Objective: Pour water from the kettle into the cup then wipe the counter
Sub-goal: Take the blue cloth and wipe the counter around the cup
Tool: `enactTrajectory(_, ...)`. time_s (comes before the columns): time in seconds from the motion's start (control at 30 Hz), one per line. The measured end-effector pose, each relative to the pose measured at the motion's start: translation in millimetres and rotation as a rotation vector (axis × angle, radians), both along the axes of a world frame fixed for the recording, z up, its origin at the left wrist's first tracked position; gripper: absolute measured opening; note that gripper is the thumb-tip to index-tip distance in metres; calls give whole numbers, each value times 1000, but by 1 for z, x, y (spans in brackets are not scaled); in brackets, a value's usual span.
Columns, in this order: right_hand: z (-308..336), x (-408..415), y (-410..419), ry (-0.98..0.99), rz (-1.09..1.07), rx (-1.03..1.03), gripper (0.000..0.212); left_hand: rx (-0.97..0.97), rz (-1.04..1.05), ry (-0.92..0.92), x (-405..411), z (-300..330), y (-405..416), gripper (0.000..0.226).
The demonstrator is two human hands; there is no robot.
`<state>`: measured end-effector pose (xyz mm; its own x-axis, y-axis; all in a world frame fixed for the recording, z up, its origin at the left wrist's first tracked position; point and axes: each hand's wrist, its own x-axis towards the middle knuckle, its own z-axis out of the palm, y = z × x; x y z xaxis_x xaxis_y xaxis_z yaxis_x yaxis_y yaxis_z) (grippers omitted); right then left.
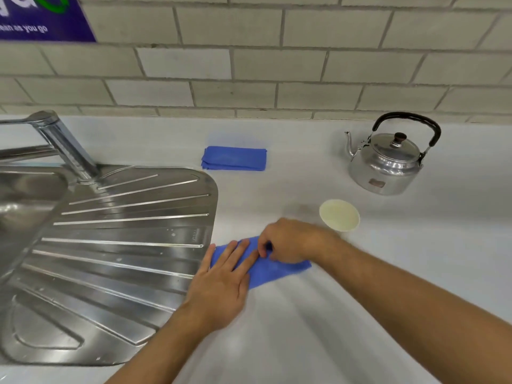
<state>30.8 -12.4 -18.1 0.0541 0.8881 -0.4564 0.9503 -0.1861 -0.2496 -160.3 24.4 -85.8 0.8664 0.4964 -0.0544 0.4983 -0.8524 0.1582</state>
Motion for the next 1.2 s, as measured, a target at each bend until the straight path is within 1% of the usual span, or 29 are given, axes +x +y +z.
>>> enactTrajectory(0.07,-5,-10,-31,42,-36,119,30,21,-31,3,-7,5,-3,64)
enactTrajectory(0.13,-10,-16,-67,100,-101,294,33,44,-84,-50,-2,13,3,53)
enactTrajectory(0.2,-16,-15,-104,145,-283,440,31,30,-243,-97,10,16,11,43)
enactTrajectory(0.27,-24,-7,-137,128,-466,473,29,-11,-435,-55,24,10,14,43)
enactTrajectory(0.33,-31,4,-157,72,-606,453,30,-21,-504,-1,35,-1,17,46)
enactTrajectory(0.4,-37,19,-166,6,-724,476,31,-18,-436,-15,46,-12,21,47)
enactTrajectory(0.5,-46,41,-167,-111,-825,541,24,34,-217,-54,67,-21,35,49)
enactTrajectory(0.6,-54,67,-159,-158,-862,543,37,61,-21,-27,96,-25,61,50)
enactTrajectory(0.73,-66,94,-148,-178,-818,382,51,-11,136,2,131,-28,103,51)
enactTrajectory(0.83,-82,95,-146,-266,-801,279,53,1,175,18,148,-27,127,51)
enactTrajectory(0.97,-91,100,-146,-274,-794,238,55,0,164,30,153,-23,130,51)
enactTrajectory(1.1,-94,102,-145,-273,-797,229,54,-14,158,13,144,-23,94,53)
enactTrajectory(1.2,-95,102,-144,-280,-801,227,54,7,97,-15,131,-24,51,52)
